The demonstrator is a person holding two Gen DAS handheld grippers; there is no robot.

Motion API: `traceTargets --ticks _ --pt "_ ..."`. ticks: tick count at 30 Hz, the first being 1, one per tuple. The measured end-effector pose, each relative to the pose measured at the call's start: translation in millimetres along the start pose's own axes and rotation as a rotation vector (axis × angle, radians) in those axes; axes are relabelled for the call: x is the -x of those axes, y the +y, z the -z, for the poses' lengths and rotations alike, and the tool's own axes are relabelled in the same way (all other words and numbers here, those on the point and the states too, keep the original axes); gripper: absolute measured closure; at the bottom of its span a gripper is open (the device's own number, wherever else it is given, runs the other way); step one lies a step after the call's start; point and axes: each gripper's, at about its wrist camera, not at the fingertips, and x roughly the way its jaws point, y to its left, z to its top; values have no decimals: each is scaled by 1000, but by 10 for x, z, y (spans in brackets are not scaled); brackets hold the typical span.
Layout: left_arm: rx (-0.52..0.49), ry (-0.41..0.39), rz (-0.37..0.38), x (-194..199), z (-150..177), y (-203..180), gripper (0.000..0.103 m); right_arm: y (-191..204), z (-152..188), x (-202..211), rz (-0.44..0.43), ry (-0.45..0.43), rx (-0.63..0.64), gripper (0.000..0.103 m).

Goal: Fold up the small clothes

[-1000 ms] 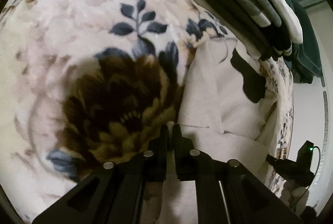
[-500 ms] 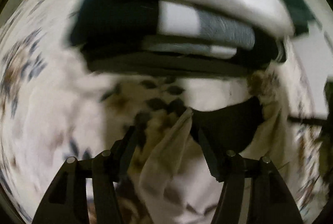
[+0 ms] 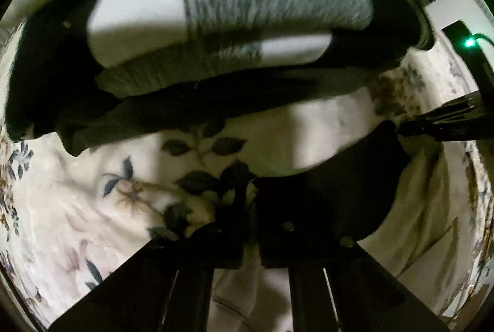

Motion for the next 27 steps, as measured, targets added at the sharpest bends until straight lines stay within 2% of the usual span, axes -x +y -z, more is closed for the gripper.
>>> traceTargets --ticks 5,11,13,20,23,27 --pt "30 -78 17 411 103 -6 100 -15 158 362 -20 -112 -42 96" --pt "116 -158 48 972 431 -45 100 -174 865 965 -113 -261 -168 96" --pt "152 -181 60 1167 661 -132 100 -205 1134 1095 -147 -287 -208 96" --pt "254 -210 96 1519 1371 -438 100 -18 2134 1124 -183 -297 -257 96" --pt "289 -179 105 1558 1743 -567 100 -5 2581 993 -188 -267 -263 96" --pt "322 -93 108 1378 2215 -704 100 -1 2945 748 -197 -205 -250 96"
